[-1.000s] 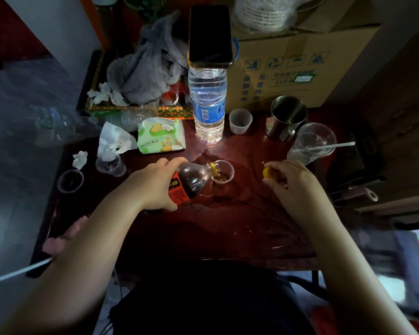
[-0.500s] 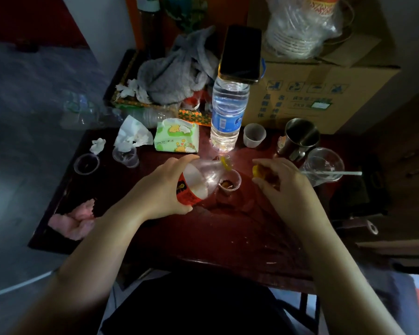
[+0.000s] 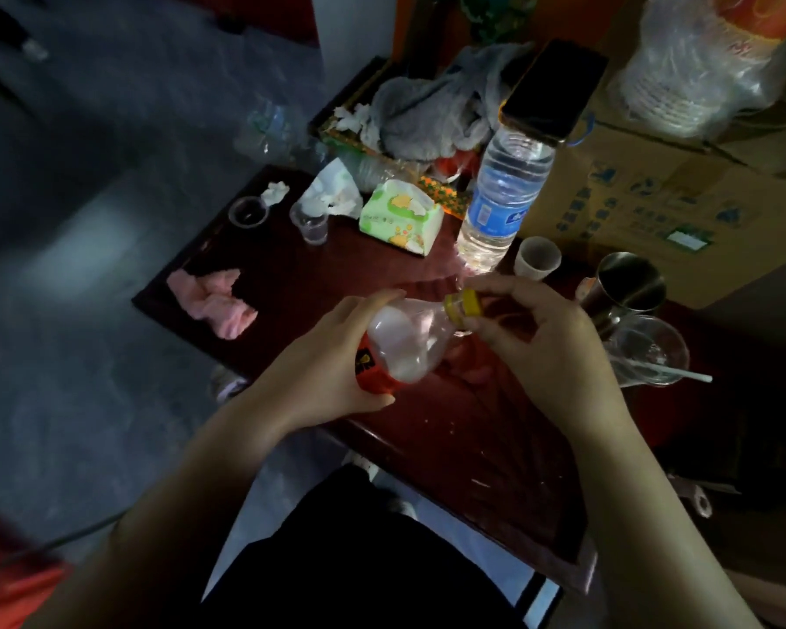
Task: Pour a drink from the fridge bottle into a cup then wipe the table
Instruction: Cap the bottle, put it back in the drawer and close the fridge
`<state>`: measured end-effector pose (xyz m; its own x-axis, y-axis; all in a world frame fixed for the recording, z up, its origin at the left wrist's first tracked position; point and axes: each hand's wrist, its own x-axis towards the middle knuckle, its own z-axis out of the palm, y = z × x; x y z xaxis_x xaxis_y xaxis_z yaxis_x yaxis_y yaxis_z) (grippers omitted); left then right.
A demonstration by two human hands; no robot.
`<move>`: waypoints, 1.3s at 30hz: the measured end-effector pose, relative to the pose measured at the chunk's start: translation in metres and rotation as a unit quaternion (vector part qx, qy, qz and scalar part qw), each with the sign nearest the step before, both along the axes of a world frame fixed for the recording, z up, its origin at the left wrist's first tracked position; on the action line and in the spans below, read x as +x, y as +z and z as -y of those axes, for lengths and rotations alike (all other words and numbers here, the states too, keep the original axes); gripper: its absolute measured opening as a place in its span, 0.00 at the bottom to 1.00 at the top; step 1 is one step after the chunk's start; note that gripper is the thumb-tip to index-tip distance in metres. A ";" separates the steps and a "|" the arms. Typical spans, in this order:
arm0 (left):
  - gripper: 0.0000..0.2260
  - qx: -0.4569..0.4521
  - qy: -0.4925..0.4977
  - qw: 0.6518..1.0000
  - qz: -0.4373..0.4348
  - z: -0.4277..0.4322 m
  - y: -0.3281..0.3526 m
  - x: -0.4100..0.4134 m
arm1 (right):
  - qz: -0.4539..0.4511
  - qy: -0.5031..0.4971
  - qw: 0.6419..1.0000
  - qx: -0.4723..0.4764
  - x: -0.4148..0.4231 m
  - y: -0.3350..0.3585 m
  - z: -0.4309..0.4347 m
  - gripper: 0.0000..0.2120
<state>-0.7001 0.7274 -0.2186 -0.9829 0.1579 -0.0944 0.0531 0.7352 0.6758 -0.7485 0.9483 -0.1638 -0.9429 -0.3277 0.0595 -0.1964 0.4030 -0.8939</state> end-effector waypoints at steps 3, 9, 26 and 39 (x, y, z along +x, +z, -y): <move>0.47 0.008 0.035 0.999 0.004 0.004 -0.006 0.028 | -0.009 0.072 0.997 0.016 0.004 -0.001 0.006 0.18; 0.46 0.021 0.142 0.990 -0.004 0.032 0.003 0.079 | -0.005 0.212 0.977 0.002 0.009 0.015 0.053 0.19; 0.46 -0.030 0.426 0.901 -0.083 0.214 0.040 0.321 | -0.051 0.514 0.856 -0.012 0.157 0.058 0.334 0.18; 0.48 -0.042 0.662 0.748 -0.034 0.310 0.042 0.565 | -0.031 0.708 0.704 -0.031 0.382 0.051 0.550 0.18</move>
<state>-0.1351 0.4177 -0.1762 -0.2755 -0.9612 0.0089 -0.7265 0.2143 0.6528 -0.3668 0.3980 -0.1130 0.3329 -0.9322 0.1421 -0.4018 -0.2765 -0.8730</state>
